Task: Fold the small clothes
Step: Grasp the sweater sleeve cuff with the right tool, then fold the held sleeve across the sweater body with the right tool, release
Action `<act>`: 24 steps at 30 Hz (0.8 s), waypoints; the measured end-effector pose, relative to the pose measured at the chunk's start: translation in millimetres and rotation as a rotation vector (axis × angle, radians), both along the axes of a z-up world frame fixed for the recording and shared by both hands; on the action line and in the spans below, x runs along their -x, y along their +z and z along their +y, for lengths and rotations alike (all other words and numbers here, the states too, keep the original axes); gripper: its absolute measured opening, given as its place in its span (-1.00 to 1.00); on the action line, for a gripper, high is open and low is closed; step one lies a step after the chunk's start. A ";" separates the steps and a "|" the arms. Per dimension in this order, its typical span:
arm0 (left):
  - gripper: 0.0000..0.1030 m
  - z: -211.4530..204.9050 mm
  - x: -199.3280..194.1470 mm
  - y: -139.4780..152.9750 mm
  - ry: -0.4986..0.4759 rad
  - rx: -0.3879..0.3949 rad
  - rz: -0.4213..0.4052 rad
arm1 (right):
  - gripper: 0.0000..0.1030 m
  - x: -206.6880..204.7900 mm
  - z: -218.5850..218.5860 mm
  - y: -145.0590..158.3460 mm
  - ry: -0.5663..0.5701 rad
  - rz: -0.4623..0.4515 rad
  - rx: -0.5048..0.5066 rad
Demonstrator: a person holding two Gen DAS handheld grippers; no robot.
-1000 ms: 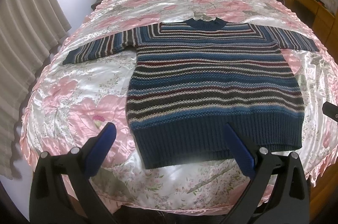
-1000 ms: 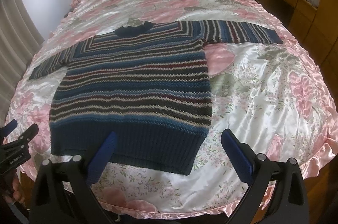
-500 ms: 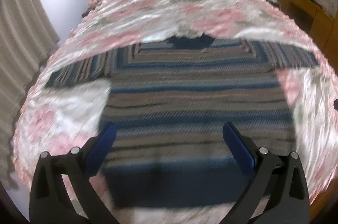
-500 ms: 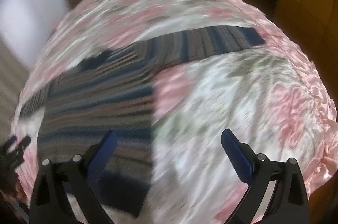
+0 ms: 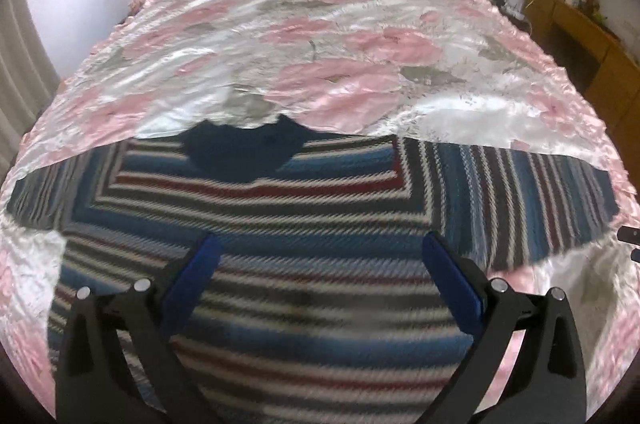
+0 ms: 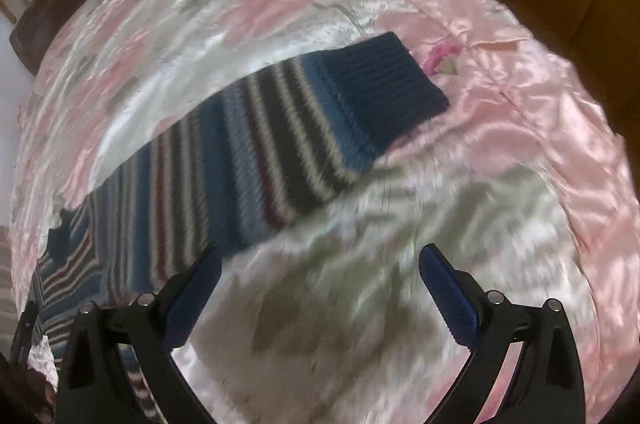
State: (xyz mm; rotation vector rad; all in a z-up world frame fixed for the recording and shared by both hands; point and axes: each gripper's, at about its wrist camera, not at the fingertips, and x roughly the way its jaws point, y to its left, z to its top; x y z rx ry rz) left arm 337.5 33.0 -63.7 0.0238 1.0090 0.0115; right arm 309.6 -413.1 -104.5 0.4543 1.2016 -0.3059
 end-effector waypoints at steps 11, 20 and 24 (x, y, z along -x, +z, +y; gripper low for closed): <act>0.95 -46.9 -44.8 -38.7 0.001 -0.026 0.016 | 0.94 -49.4 -62.9 -45.8 -0.060 -0.004 -0.066; 0.95 -9.8 -55.5 -44.0 0.048 -0.082 0.013 | -0.68 -59.4 -61.8 -29.7 -0.055 -0.085 -0.041; 0.95 29.9 -54.2 -42.2 0.082 -0.090 0.024 | -0.79 -55.2 -39.5 -3.3 -0.016 -0.168 0.010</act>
